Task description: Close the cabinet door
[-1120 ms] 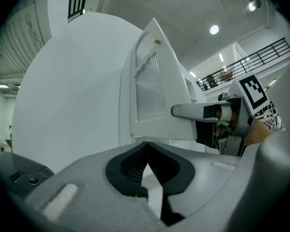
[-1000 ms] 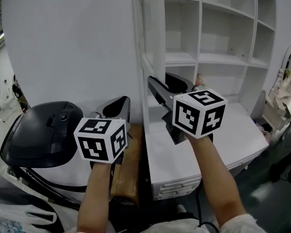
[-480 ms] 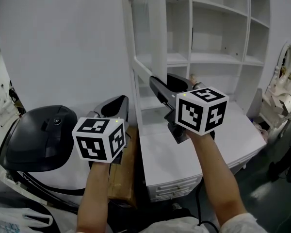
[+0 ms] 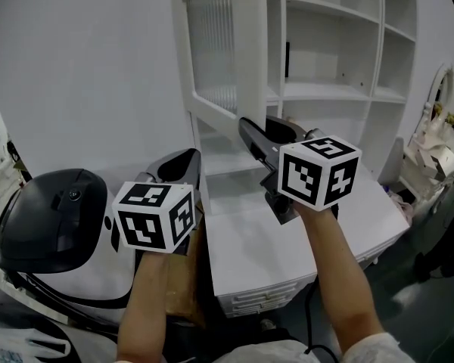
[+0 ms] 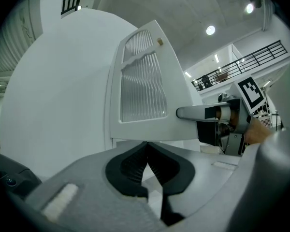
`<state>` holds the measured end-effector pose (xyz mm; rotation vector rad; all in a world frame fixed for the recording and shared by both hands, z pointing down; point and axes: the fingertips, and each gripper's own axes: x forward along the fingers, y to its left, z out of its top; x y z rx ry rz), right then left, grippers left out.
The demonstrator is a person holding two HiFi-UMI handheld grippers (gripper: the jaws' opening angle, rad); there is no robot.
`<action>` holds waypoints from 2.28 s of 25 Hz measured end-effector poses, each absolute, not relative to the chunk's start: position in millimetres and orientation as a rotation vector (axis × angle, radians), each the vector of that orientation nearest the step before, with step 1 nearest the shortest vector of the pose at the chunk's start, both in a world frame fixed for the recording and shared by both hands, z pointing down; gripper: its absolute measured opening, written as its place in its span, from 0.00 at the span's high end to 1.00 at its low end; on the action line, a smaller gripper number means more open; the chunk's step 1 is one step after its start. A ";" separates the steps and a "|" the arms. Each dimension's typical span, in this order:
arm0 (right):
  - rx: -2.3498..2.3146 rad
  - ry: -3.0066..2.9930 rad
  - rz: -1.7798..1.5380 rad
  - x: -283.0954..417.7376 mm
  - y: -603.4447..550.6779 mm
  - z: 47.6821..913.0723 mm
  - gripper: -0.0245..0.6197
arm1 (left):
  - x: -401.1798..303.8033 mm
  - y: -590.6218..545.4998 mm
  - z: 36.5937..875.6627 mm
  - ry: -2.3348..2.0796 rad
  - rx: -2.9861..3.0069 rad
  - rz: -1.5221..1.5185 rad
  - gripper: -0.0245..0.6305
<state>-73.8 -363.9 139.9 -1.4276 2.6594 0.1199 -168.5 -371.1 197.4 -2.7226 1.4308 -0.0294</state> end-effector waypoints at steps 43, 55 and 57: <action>-1.471 2.609 0.170 64.8 -483.5 139.8 0.74 | -39.7 -472.5 205.1 1.423 -2.705 -0.074 0.96; -1.431 2.614 0.188 88.4 -522.5 138.6 0.70 | -11.3 -508.8 201.6 1.469 -2.701 0.002 0.96; -1.423 2.614 0.185 91.3 -529.1 138.1 0.68 | -8.6 -515.1 202.0 1.479 -2.695 -0.001 0.96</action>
